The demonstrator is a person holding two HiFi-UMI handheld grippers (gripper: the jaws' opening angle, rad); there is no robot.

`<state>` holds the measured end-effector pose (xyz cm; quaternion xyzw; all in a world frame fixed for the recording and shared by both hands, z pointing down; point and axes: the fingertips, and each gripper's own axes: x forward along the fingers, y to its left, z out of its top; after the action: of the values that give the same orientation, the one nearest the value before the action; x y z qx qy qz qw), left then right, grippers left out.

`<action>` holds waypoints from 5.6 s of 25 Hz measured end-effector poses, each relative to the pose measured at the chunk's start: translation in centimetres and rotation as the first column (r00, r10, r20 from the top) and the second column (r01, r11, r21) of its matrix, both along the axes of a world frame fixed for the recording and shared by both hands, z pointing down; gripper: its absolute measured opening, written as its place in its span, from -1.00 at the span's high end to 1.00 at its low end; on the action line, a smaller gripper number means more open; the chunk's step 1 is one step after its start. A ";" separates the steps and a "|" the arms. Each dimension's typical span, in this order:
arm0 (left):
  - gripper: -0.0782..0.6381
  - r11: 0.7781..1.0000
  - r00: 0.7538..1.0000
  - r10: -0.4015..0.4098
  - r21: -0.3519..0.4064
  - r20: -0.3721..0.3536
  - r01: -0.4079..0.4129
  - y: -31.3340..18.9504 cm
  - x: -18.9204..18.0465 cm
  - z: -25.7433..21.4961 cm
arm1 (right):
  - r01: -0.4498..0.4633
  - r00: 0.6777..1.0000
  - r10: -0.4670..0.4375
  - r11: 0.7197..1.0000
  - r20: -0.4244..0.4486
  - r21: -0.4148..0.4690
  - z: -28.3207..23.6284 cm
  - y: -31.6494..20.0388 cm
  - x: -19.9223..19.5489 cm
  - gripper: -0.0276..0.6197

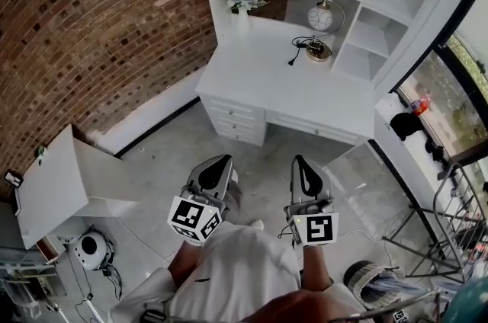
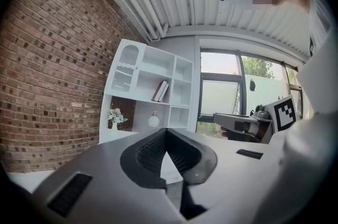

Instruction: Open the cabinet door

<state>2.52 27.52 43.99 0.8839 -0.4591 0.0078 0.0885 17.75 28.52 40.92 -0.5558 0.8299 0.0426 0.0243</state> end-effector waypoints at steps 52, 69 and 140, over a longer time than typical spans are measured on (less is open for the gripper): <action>0.76 0.989 0.988 0.147 -0.009 -0.049 -0.148 -38.9 -7.9 -1.5 | -0.147 0.989 0.148 0.989 0.030 -0.026 -1.6 -37.0 -7.9 0.88; 0.76 0.999 0.997 0.045 -0.002 -0.064 -0.045 -43.3 -3.1 -2.8 | -0.061 0.997 0.062 0.998 0.054 -0.021 -1.8 -43.4 -1.7 0.88; 0.76 0.986 0.991 -0.133 0.100 -0.024 0.135 -61.6 0.6 -7.2 | 0.157 0.985 -0.166 0.978 0.053 0.140 -11.4 -70.2 -2.5 0.29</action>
<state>3.14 -34.11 36.82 0.8545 -0.5164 -0.0290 0.0475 15.26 -41.71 29.56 -0.4848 0.8662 0.0788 0.0921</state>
